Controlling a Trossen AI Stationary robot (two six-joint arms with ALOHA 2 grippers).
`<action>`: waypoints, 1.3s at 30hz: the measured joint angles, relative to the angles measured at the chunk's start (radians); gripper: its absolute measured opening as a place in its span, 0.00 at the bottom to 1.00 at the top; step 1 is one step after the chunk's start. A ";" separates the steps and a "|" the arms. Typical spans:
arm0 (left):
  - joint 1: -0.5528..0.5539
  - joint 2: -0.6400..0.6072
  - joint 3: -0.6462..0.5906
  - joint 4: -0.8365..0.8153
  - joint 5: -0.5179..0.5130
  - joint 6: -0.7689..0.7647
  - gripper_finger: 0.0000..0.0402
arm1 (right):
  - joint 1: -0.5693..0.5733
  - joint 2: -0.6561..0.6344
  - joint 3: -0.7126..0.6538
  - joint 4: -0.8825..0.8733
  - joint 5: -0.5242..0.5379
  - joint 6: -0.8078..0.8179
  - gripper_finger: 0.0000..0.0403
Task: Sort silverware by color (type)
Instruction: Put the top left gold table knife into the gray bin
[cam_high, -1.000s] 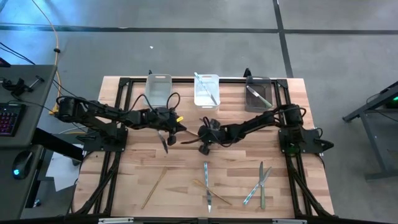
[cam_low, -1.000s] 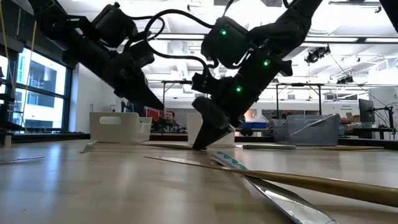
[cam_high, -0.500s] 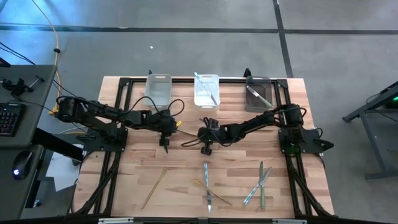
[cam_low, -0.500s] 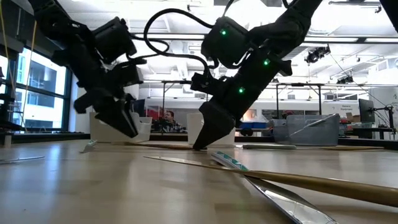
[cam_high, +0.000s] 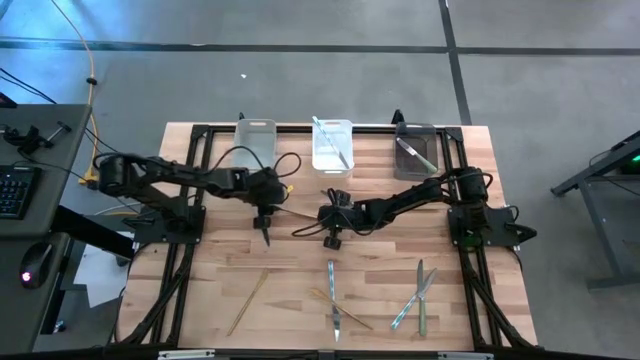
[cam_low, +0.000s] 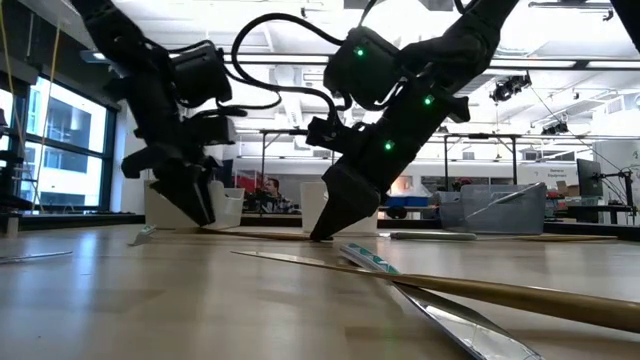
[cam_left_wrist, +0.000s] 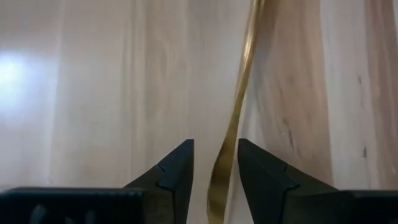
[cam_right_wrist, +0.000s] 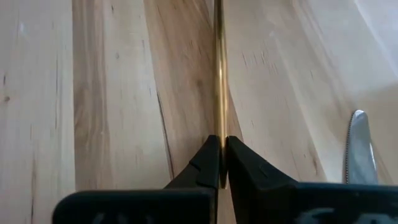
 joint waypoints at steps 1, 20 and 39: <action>0.001 0.011 0.014 -0.024 0.009 0.003 0.29 | 0.000 0.000 0.000 0.001 0.000 0.000 0.00; 0.001 0.206 0.220 -0.296 0.051 0.117 0.04 | 0.003 0.000 -0.002 0.010 0.016 -0.018 0.00; 0.001 0.145 0.209 -0.365 0.003 0.113 0.00 | 0.041 -0.055 -0.012 0.000 0.087 -0.023 0.14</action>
